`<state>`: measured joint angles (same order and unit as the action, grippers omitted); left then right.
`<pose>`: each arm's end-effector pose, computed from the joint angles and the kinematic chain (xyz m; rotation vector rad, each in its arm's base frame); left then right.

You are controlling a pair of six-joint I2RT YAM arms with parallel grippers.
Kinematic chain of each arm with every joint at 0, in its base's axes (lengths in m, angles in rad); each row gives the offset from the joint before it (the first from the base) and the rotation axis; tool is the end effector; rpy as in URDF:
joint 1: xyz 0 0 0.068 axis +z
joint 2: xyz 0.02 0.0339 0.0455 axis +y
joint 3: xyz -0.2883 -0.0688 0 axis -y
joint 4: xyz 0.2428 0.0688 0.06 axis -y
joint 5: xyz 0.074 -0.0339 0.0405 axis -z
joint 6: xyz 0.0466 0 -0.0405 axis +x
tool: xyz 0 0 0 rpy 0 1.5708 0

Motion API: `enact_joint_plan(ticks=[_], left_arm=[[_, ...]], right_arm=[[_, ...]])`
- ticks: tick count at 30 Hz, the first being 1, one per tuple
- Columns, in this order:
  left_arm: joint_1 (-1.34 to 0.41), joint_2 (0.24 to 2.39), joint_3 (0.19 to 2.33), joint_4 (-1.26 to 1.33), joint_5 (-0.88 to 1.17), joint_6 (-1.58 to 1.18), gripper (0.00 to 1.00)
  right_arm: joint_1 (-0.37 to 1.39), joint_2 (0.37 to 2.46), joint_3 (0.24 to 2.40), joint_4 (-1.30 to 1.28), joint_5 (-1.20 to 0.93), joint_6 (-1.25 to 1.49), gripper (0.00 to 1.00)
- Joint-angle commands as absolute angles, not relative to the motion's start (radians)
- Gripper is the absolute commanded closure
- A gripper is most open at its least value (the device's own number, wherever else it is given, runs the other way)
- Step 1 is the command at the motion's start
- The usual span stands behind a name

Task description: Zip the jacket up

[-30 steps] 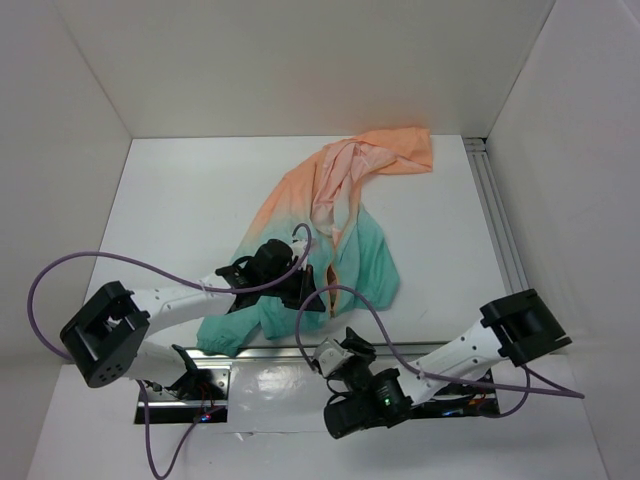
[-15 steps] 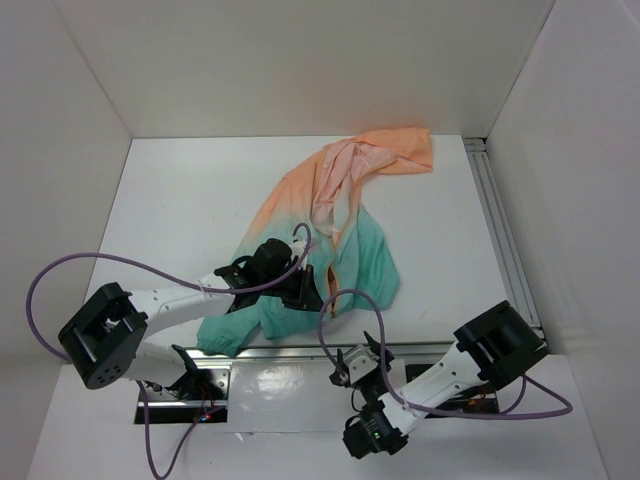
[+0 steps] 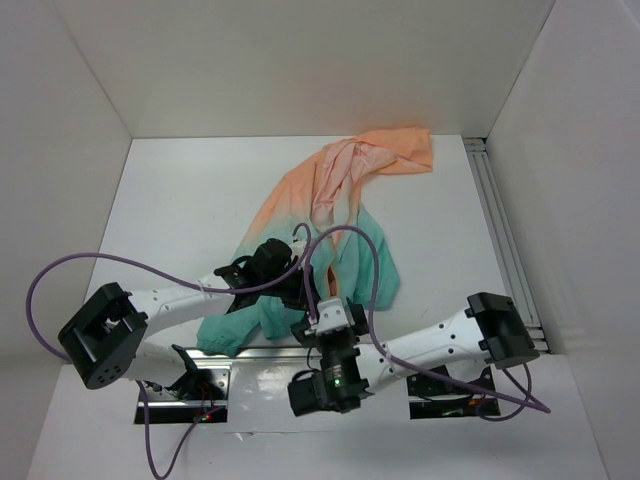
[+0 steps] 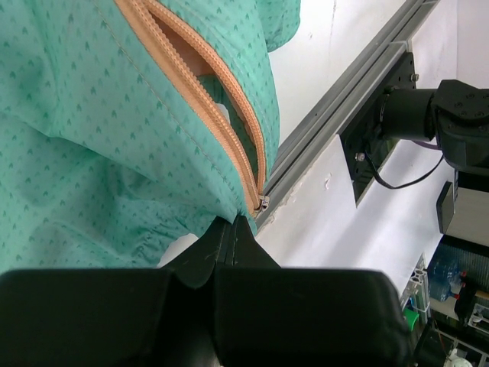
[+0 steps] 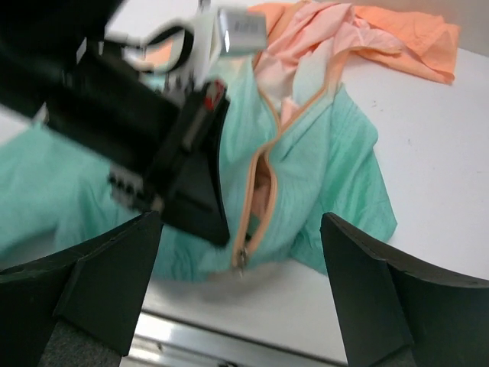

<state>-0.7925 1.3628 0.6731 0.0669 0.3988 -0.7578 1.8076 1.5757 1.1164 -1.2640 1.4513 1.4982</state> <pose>0.1844 -0.2128 0.2192 0.2956 2.4381 -1.2296 -0.0145 0.2573 0.2693 -0.3725 1.6473 -0.0057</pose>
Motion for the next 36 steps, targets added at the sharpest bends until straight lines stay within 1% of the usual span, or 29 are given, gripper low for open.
enact_joint_plan(ticks=[1,2,4,7,11,14,19,22,24,28,32,36], left_arm=[[-0.788,1.324,0.698,0.080,0.413,-0.730,1.00],[-0.788,1.324,0.698,0.080,0.413,-0.730,1.00],[-0.788,1.315,0.698,0.080,0.413,-0.730,1.00],[-0.788,1.315,0.707,0.080,0.413,-0.730,1.00],[-0.788,1.324,0.707,0.101,0.422,-0.739,1.00],[-0.788,1.333,0.707,0.101,0.422,-0.739,1.00],[-0.788,1.333,0.698,0.101,0.422,-0.739,1.00],[-0.788,1.324,0.698,0.092,0.413,-0.739,1.00],[-0.788,1.324,0.698,0.092,0.413,-0.730,1.00],[-0.788,1.344,0.707,0.101,0.423,-0.730,1.00],[-0.788,1.333,0.707,0.101,0.423,-0.730,1.00],[-0.788,1.322,0.707,0.092,0.423,-0.739,1.00]], right_arm=[[1.740,1.591,1.253,-1.305,1.662,1.424,0.08],[1.718,1.591,1.271,-1.305,1.689,1.424,0.06],[1.683,1.580,1.316,-1.305,1.750,1.395,0.06],[1.658,1.545,1.376,-1.305,1.773,1.344,0.05],[1.597,1.494,1.440,-1.305,1.773,1.301,0.03],[1.588,1.439,1.476,-1.305,1.773,1.246,0.03],[1.578,1.327,1.486,-1.305,1.773,1.227,0.03],[1.578,1.347,1.546,-1.305,1.773,1.174,0.03],[1.578,1.382,1.578,-1.305,1.773,1.135,0.00],[1.568,1.463,1.670,-1.305,1.773,1.140,0.00],[1.539,1.537,1.832,-1.305,1.773,1.235,0.00],[1.525,1.571,1.939,-1.305,1.773,1.405,0.00]])
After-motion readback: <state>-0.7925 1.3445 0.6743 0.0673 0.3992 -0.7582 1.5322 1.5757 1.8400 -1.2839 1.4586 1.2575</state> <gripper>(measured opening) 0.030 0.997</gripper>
